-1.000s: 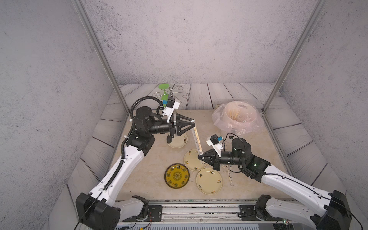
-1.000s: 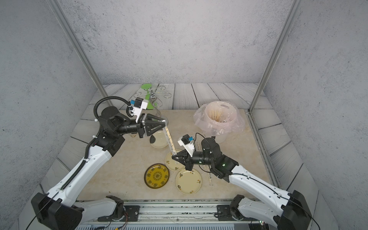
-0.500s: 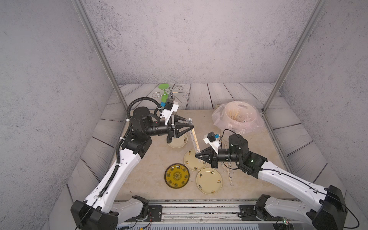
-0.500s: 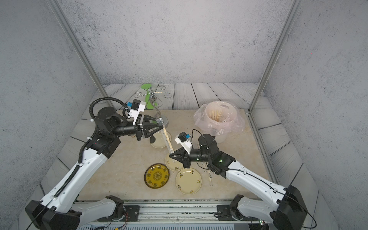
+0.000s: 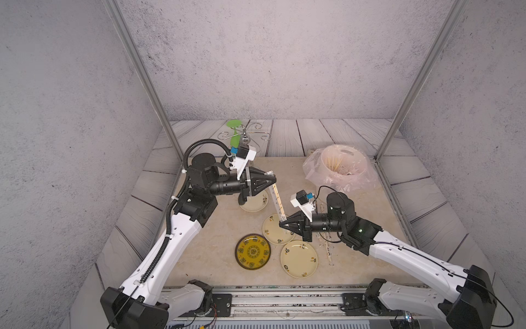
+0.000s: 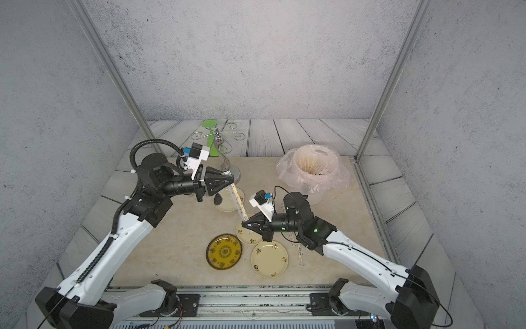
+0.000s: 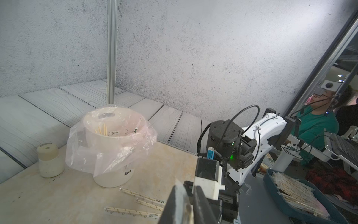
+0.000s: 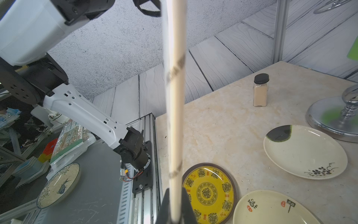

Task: Remove the packaging of disposable chopsticks
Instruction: Remove the packet bag from the disposable chopsticks.

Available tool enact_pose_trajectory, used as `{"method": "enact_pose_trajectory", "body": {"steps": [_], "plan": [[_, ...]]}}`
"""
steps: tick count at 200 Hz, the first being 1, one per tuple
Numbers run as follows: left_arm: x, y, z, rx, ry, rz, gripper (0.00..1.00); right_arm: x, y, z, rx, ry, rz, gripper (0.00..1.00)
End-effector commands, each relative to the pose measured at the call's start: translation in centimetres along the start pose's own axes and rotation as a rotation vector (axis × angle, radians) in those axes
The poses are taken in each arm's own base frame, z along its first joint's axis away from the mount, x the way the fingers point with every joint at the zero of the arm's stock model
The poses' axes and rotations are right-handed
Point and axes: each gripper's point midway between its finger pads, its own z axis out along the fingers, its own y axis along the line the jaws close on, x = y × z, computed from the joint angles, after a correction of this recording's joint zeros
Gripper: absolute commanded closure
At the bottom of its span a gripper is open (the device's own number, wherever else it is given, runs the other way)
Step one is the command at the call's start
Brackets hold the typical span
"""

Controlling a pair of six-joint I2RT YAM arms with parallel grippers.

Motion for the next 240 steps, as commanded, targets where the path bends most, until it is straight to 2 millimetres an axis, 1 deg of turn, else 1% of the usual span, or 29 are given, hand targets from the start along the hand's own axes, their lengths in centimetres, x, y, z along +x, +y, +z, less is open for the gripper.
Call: {"method": "enact_pose_trajectory", "body": {"steps": [1, 4, 34, 62, 76, 89, 107, 125, 135, 141, 162, 173, 192, 220, 240], "plan": [[-1.3, -0.8, -0.3, 0.002, -0.031, 0.06, 0.96, 0.2, 0.6, -0.4, -0.009, -0.002, -0.003, 1.0], [-1.3, -0.8, -0.3, 0.003, -0.032, 0.061, 1.0, 0.2, 0.6, -0.4, -0.009, -0.002, -0.003, 1.0], [-1.0, -0.3, -0.2, -0.012, -0.029, 0.054, 1.0, 0.3, 0.7, -0.6, -0.003, -0.006, 0.0, 1.0], [-1.0, -0.3, -0.2, -0.013, -0.031, 0.055, 1.0, 0.5, 0.7, -0.8, 0.005, -0.007, 0.009, 1.0], [-1.0, 0.5, -0.2, -0.061, -0.039, 0.067, 1.0, 0.2, 0.7, -0.8, 0.009, -0.011, 0.026, 1.0], [-0.7, 2.3, -0.5, -0.164, -0.055, 0.085, 1.0, -0.3, 1.0, -0.7, 0.002, -0.009, 0.067, 1.0], [0.0, 5.1, -0.9, -0.294, -0.086, 0.084, 1.0, -1.9, 2.0, -0.6, -0.038, -0.008, 0.154, 1.0], [0.5, 7.0, -0.7, -0.351, -0.072, 0.039, 1.0, -3.5, 3.9, -0.4, -0.121, 0.008, 0.226, 1.0], [0.6, 8.0, -0.8, -0.397, -0.069, -0.001, 1.0, -4.4, 4.6, -0.4, -0.138, 0.012, 0.272, 1.0], [0.6, 8.4, -0.9, -0.417, -0.071, -0.014, 1.0, -4.9, 4.5, -0.4, -0.128, 0.007, 0.305, 1.0], [0.4, 8.9, -1.3, -0.463, -0.106, -0.017, 1.0, -6.7, 3.1, -0.8, -0.023, -0.051, 0.434, 1.0], [0.4, 8.9, -1.3, -0.47, -0.116, -0.012, 1.0, -7.7, 2.4, -0.8, 0.003, -0.086, 0.483, 1.0], [0.7, 8.7, -0.9, -0.469, -0.098, -0.006, 1.0, -9.2, 1.5, 0.1, 0.005, -0.127, 0.535, 1.0], [1.1, 8.3, -0.4, -0.471, -0.067, 0.015, 1.0, -12.5, 0.4, 1.2, -0.074, -0.22, 0.58, 1.0], [1.2, 7.8, -0.5, -0.486, -0.059, 0.05, 1.0, -14.7, -0.9, 1.2, -0.08, -0.282, 0.598, 1.0]]}}
